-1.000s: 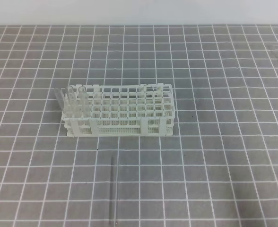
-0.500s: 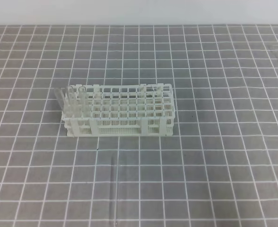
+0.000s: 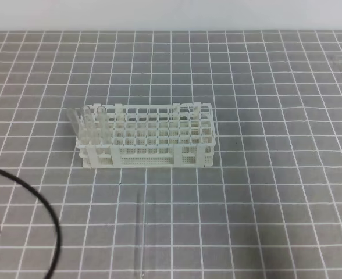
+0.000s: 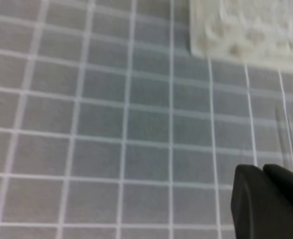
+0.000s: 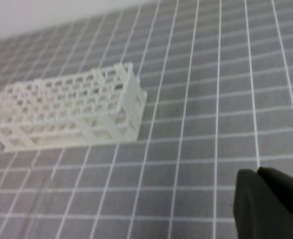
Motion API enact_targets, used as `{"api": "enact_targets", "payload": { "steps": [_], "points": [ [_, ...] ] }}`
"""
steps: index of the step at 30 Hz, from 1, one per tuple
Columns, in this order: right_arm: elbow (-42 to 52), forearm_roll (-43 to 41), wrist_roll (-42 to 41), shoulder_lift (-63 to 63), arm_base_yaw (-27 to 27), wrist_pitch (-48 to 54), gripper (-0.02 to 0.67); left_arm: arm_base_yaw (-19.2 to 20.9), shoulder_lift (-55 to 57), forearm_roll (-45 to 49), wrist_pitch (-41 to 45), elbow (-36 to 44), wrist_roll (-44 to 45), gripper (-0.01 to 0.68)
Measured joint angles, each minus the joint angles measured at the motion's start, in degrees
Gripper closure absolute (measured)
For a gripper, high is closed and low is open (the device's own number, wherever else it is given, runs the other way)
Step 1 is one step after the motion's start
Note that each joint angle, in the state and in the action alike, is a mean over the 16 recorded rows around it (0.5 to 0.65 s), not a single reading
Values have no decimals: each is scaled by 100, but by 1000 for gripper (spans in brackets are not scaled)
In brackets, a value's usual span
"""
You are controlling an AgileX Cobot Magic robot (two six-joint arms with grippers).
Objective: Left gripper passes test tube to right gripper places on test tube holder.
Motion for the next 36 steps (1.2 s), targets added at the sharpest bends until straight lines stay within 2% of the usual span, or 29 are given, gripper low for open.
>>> {"api": "enact_targets", "payload": {
  "steps": [8, 15, 25, 36],
  "points": [
    [-57, -202, -5, 339, 0, 239, 662, -112, 1121, -924, 482, -102, 735, 673],
    [-61, -204, -5, 414, 0, 271, 662, -633, 2015, -1368, 286, -196, 848, 673],
    [-65, -175, -5, 415, 0, 308, 662, -2017, 3495, -1310, -36, -836, 320, 673],
    [-65, -135, -5, 415, 0, 377, 662, -3671, 5027, -122, 350, -2190, -950, 672]
  ]
}}
